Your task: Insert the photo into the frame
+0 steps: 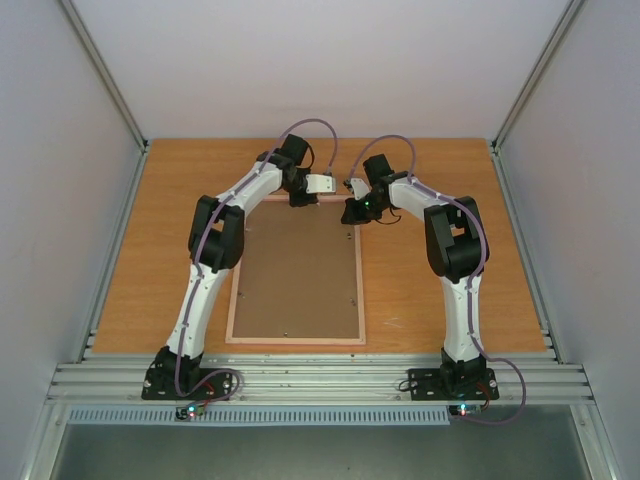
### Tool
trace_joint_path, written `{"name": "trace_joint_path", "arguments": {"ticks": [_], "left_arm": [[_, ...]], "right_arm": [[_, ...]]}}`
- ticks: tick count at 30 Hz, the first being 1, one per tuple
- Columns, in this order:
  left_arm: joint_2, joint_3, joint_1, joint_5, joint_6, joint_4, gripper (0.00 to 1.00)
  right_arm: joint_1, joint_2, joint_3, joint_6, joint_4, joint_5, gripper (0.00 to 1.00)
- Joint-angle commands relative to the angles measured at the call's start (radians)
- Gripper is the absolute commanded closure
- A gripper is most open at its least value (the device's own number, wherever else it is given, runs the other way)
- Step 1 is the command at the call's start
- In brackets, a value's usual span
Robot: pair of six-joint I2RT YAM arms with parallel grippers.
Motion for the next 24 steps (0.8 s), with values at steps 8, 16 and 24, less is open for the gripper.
{"name": "trace_joint_path", "arguments": {"ticks": [8, 16, 24], "left_arm": [[0.074, -0.027, -0.008, -0.018, 0.152, -0.147, 0.83], [-0.02, -0.075, -0.009, -0.011, 0.03, -0.032, 0.71], [-0.218, -0.218, 0.001, 0.045, -0.125, 0.11, 0.46]], "right_arm": [[-0.005, 0.07, 0.001, -0.017, -0.028, 0.101, 0.94], [-0.005, 0.027, 0.006, -0.019, -0.029, 0.024, 0.94], [-0.008, -0.098, 0.066, 0.026, -0.054, -0.104, 0.87]]}}
